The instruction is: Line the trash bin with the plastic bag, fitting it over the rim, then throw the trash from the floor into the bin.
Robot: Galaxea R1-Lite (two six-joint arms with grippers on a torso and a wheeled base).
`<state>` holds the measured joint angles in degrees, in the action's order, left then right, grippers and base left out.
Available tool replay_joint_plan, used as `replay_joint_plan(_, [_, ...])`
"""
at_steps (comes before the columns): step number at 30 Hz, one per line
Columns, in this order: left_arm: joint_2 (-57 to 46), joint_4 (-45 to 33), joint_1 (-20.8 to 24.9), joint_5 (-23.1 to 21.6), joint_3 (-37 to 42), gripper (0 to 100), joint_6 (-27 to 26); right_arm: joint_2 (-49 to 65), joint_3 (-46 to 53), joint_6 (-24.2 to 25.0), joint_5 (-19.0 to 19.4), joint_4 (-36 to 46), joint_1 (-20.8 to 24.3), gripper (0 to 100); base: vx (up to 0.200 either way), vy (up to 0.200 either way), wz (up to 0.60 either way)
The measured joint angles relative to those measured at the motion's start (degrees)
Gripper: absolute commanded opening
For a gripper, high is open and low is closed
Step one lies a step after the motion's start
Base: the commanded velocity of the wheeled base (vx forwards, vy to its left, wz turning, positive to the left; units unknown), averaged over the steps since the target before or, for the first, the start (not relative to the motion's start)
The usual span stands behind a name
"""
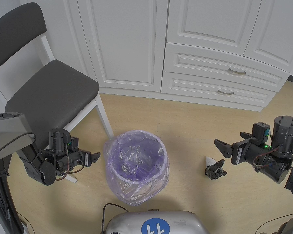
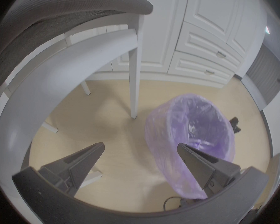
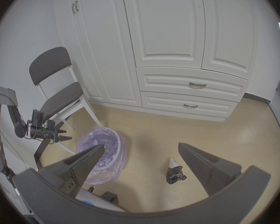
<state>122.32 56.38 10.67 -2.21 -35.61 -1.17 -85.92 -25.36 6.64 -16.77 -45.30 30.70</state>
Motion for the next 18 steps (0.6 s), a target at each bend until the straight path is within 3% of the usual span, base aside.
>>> replay_joint_plan(18, [8.1, 0.0, 1.4, -0.3, -9.2, 100, 6.4, -1.3, 1.4, 0.1, -5.0, -1.0, 4.9, 100, 0.000, 0.000, 0.00])
